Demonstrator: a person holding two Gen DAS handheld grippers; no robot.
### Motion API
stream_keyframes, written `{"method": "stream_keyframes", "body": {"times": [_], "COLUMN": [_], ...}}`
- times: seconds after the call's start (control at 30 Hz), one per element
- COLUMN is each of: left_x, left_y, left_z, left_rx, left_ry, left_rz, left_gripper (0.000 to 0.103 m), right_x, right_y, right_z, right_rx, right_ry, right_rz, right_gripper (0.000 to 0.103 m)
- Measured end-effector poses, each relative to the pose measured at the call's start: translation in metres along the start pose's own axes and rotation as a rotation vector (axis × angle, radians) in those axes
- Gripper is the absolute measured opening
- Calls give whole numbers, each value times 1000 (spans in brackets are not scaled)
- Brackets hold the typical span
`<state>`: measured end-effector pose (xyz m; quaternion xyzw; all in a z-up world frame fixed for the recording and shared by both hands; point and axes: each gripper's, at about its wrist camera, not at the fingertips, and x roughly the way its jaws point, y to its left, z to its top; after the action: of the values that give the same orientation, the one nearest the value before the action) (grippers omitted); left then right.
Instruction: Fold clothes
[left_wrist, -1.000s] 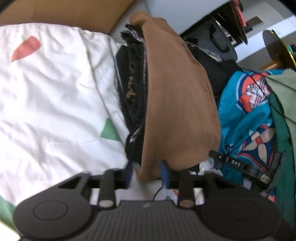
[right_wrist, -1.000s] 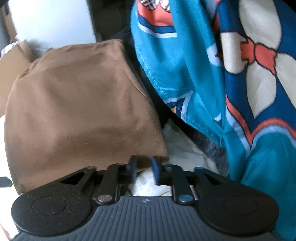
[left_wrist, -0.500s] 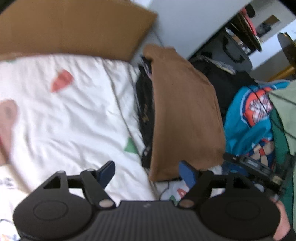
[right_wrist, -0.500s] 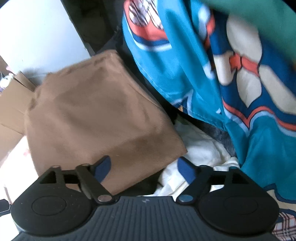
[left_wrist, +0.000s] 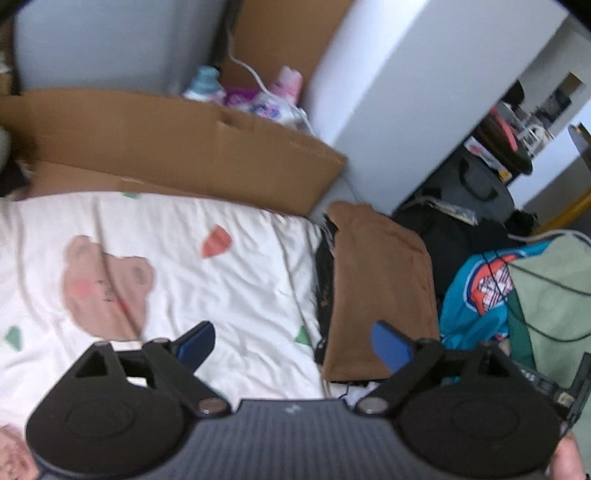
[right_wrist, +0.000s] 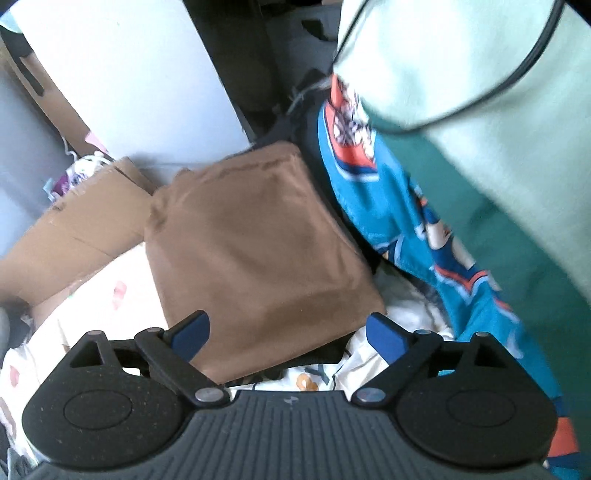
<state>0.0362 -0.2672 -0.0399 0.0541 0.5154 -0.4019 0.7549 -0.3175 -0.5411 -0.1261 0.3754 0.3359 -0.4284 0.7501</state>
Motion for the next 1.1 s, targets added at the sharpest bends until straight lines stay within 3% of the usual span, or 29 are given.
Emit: {"method": "stream_keyframes", "body": {"times": [0.2, 0.4, 0.67, 0.9, 1.1], "left_x": [-68, -118, -179, -234, -275], "left_y": [16, 19, 31, 33, 38], "left_z": [-5, -5, -7, -13, -9], "left_rx": [-32, -6, -2, -19, -13], "left_ry": [-57, -76, -103, -164, -191], "left_rz": [47, 67, 99, 118, 203], "left_gripper": [96, 99, 100, 101, 102], "right_x": [-53, -84, -133, -172, -197], "right_y": [7, 11, 17, 44, 82], "right_z": [3, 8, 16, 23, 21], "right_rx": [-23, -85, -128, -159, -265], "right_ry": [-35, 2, -22, -17, -20], "right_rz": [43, 78, 100, 106, 120], "right_gripper": [102, 102, 102, 102, 102]}}
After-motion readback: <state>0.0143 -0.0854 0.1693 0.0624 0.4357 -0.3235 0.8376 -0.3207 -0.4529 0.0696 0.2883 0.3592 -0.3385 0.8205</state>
